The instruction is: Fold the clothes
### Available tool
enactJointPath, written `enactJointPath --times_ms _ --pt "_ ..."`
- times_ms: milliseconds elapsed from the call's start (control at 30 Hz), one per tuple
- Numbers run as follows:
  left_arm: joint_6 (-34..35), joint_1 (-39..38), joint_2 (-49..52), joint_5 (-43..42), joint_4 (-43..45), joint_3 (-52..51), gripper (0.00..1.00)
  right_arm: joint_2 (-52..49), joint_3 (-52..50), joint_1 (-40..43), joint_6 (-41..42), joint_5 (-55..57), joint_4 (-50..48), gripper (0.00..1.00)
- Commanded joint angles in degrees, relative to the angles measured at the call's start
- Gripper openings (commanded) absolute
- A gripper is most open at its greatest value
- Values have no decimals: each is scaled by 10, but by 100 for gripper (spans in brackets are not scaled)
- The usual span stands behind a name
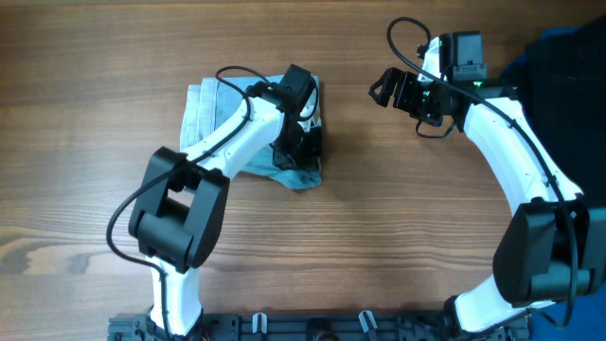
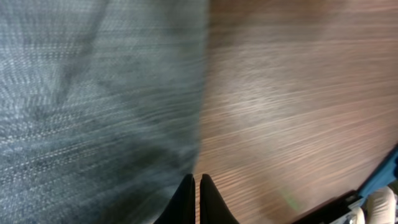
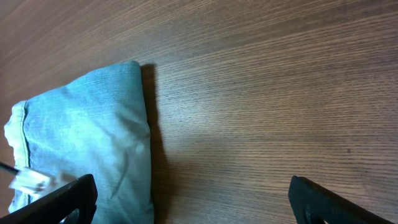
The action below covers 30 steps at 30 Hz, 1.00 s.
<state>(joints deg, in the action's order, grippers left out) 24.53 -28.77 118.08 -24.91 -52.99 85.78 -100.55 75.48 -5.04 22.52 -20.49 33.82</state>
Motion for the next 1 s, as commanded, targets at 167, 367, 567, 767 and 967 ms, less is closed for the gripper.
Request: enactJointPath --times_ms 167,367,567,767,967 --pt "-17 3 17 31 -4 -35 4 -2 0 1 2 6 -1 100" --pt "-38 61 -60 11 -46 8 4 -2 0 1 2 6 -1 100" --pt "-78 153 -82 -57 -46 -4 4 -2 0 1 2 6 -1 100" --pt "-86 162 -44 21 -40 -52 4 -2 0 1 2 6 -1 100" --pt "-46 207 -39 81 46 -115 4 -2 0 1 2 6 -1 100"
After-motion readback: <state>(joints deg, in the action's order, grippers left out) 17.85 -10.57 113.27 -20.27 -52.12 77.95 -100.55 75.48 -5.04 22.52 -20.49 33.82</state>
